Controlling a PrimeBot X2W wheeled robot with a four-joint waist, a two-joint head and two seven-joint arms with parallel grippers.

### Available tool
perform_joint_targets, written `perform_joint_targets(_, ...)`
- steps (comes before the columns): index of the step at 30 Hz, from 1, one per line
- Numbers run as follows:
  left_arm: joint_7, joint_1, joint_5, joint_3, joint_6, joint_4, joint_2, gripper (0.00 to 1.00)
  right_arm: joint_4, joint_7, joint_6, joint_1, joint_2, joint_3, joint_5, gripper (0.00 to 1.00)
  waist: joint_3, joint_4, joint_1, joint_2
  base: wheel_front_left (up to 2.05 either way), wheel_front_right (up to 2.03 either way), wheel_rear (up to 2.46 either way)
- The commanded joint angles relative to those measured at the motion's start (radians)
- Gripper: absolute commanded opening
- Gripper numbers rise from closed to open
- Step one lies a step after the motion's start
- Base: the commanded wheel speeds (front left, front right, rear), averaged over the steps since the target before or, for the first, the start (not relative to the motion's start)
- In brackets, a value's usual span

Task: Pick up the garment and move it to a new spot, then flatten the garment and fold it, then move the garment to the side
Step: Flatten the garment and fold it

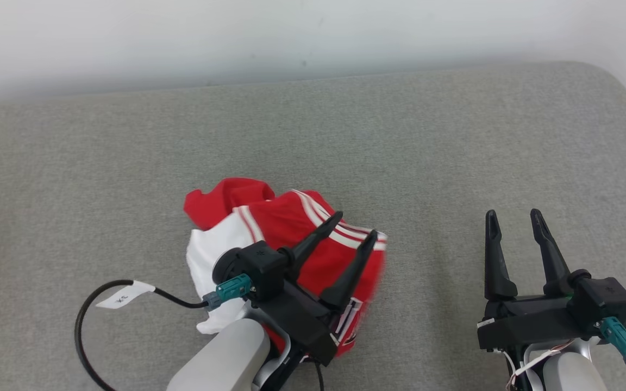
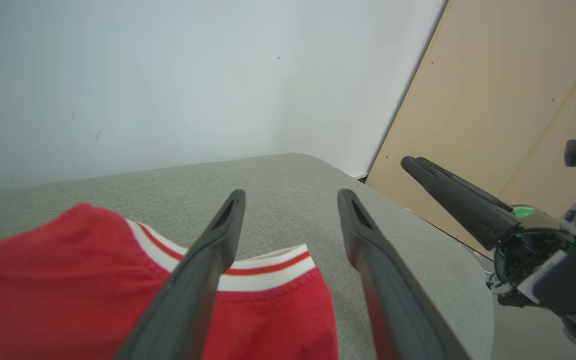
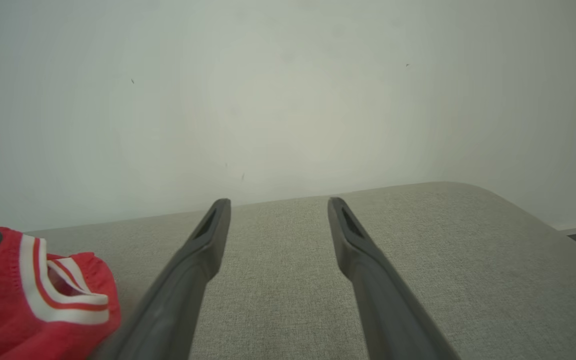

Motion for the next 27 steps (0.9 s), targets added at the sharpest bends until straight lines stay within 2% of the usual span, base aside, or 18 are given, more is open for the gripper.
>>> perform_joint_targets(1, -0.006, 0.002, 0.014, 0.003, -0.003, -0.019, 0.0, 1.0, -0.001, -0.001, 0.0, 0.009, 0.0, 0.001, -0.005, 1.0, -0.002, 0.013, 0.0, -0.0001, 0.0, 0.0, 0.0)
perform_joint_targets(5, -0.005, 0.034, 0.032, 0.021, -0.001, -0.087, -0.005, 1.0, 0.005, 0.0, 0.0, 0.013, 0.0, 0.008, -0.009, 1.0, -0.016, 0.044, 0.0, -0.0001, 0.0, 0.0, 0.0)
perform_joint_targets(9, -0.005, 0.078, 0.073, 0.078, 0.024, -0.147, -0.006, 1.0, 0.013, 0.0, 0.0, 0.02, 0.0, 0.02, -0.011, 1.0, -0.032, 0.073, 0.0, -0.0001, 0.0, 0.0, 0.0)
perform_joint_targets(18, -0.005, 0.226, 0.197, 0.281, 0.108, -0.223, 0.047, 1.0, 0.031, 0.0, 0.0, 0.04, 0.0, 0.032, -0.005, 1.0, -0.07, 0.11, 0.0, -0.0001, 0.0, 0.0, 0.0)
perform_joint_targets(27, -0.005, 0.393, 0.275, 0.455, 0.139, -0.297, 0.088, 1.0, 0.059, -0.001, 0.0, 0.063, 0.0, 0.054, 0.004, 1.0, -0.104, 0.134, 0.0, -0.0001, 0.0, 0.0, 0.0)
